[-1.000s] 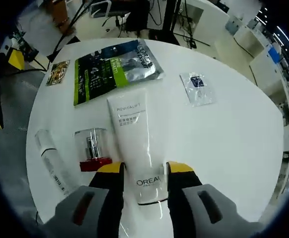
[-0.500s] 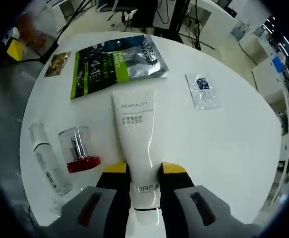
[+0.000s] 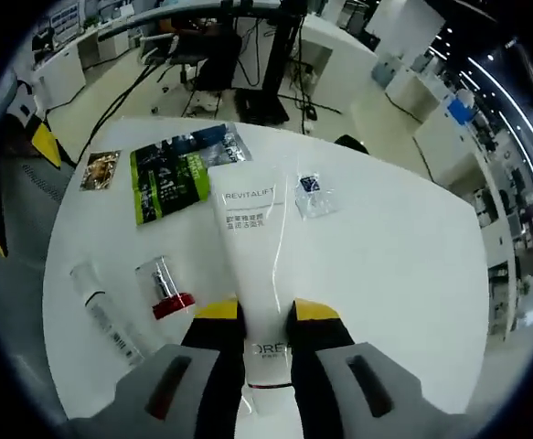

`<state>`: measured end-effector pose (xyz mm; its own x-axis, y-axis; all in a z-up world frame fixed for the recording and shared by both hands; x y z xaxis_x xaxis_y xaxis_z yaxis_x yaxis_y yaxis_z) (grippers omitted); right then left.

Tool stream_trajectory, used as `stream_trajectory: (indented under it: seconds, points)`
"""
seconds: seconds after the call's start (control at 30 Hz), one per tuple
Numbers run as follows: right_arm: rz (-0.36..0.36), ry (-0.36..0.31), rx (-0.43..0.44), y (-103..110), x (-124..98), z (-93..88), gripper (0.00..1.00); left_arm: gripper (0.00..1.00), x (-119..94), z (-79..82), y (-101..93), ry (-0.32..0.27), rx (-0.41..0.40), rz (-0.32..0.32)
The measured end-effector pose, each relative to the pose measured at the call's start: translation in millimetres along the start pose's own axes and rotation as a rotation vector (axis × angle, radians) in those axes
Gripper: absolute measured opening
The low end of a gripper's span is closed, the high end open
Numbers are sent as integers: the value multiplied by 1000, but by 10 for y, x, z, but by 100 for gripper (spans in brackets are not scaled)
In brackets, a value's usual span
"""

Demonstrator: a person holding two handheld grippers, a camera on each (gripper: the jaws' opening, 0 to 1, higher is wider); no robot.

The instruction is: Arrange the skincare products in the storage area until every visible bottle or jar stands upright without overlapping.

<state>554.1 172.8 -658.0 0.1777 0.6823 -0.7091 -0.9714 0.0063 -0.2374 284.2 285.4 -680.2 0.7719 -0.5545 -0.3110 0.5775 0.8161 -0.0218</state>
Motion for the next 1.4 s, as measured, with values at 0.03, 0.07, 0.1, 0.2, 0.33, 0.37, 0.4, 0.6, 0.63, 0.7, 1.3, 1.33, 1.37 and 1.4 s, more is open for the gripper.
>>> stream_trajectory:
  seconds: [0.03,0.07,0.1,0.2,0.33,0.37,0.4,0.6,0.63,0.7,1.3,1.33,1.37,1.4]
  points:
    - [-12,-13,3,14,-42,16,15,76,1,1,-2,-1,-1,-2]
    - [-31,-27,16,38,-115,41,15,76,1,1,-6,-2,-3,-5]
    - [-46,-41,25,50,-157,56,15,76,1,1,-6,-2,-4,-5]
    - [-108,-114,73,149,-351,132,15,76,3,-4,-12,4,-3,-12]
    - [-169,-172,113,296,-560,174,15,76,6,-8,-20,10,-3,-21]
    - [-183,-182,122,352,-628,184,16,76,6,-7,-25,8,-2,-27]
    - [-250,-236,168,544,-876,192,16,76,5,-4,-30,4,-3,-31]
    - [-344,-310,250,888,-1204,148,16,78,4,27,-54,-27,-24,-62]
    - [-353,-320,264,946,-1245,138,16,79,5,26,-52,-26,-24,-62]
    - [-378,-338,276,1076,-1342,121,16,80,3,35,-57,-34,-36,-68]
    - [-525,-457,406,1835,-1843,19,16,83,-72,300,-50,-207,-234,-167]
    - [-528,-459,406,1860,-1846,21,16,83,-74,322,-42,-217,-241,-173]
    - [-533,-464,406,1899,-1848,23,16,83,-86,358,-31,-223,-251,-178]
    - [-532,-467,409,1923,-1847,24,17,83,-90,383,-29,-230,-251,-180]
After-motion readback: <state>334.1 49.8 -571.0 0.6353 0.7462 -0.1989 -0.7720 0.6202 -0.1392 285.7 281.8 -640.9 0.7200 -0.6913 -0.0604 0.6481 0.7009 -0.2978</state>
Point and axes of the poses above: the point that each gripper's makers call its tool centre point, and the gripper's own axes: x roughly forward along the fingers, y roughly to its left, z roughly out of its top, the point moved 10 cm from there along -x, roughly backward along the fingers, and after that the axes turned 15 degrees about -y, right-handed, at the moved point
